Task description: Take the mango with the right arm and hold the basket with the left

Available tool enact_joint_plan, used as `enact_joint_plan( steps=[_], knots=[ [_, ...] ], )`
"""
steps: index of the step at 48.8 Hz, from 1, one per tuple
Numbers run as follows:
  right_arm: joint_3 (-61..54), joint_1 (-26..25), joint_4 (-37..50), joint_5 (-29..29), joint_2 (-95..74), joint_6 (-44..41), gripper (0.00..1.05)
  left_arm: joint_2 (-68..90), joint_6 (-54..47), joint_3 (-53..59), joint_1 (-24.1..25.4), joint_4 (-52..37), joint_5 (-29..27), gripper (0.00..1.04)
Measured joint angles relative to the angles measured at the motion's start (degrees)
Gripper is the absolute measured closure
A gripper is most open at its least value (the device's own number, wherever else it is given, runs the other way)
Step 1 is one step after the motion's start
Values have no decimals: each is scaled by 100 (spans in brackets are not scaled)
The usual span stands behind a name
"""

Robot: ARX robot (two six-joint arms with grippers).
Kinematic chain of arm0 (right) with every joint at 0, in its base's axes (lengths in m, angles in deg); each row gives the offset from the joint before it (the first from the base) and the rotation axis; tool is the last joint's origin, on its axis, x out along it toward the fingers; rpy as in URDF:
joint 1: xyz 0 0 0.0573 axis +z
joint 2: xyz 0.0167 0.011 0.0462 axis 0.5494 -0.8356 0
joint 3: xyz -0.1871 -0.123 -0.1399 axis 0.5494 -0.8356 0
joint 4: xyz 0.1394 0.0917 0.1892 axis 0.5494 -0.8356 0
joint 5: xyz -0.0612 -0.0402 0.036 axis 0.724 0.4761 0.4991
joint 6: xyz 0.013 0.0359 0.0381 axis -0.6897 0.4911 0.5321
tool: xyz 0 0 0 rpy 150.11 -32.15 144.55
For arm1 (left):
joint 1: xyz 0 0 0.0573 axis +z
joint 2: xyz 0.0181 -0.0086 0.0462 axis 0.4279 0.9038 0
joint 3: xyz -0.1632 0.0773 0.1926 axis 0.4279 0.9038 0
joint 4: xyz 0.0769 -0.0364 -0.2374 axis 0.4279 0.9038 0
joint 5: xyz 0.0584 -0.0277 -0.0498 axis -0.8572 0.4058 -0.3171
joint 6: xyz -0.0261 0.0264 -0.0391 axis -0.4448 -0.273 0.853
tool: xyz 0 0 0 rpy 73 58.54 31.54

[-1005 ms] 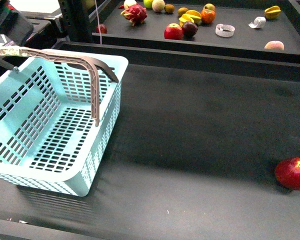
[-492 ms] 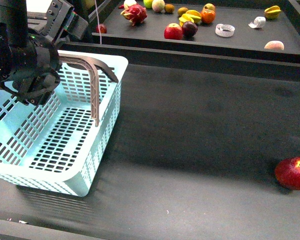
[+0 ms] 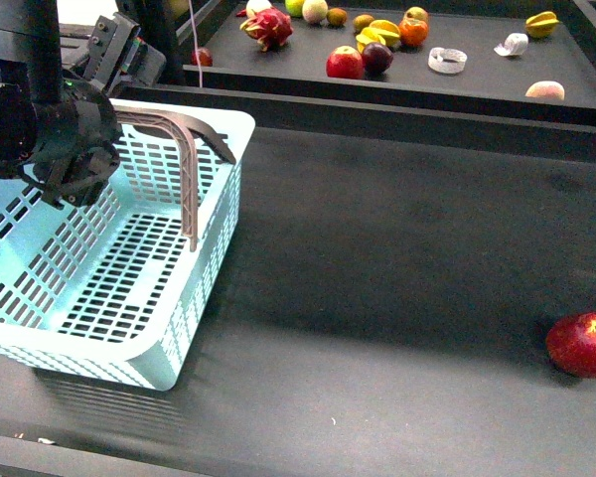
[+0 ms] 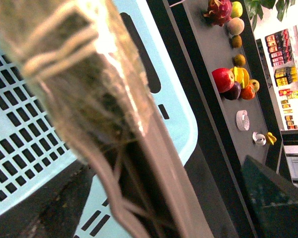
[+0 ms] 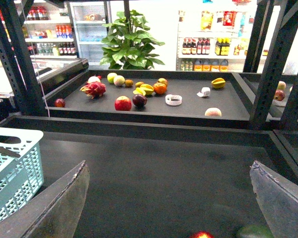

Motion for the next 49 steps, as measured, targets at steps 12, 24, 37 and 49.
enact_joint_plan(
  steps=[12, 24, 37, 49],
  knots=[
    [0, 0, 0, 0, 0, 0, 8, 140, 4, -160, 39, 85, 20, 63],
    [0, 0, 0, 0, 0, 0, 8, 24, 317, -131, 28, 94, 37, 97],
    [0, 0, 0, 0, 0, 0, 8, -710, -901, 568, -225, -131, 2, 100],
    [0, 0, 0, 0, 0, 0, 8, -1661, -2284, 1335, -688, -479, 518, 100]
  ],
)
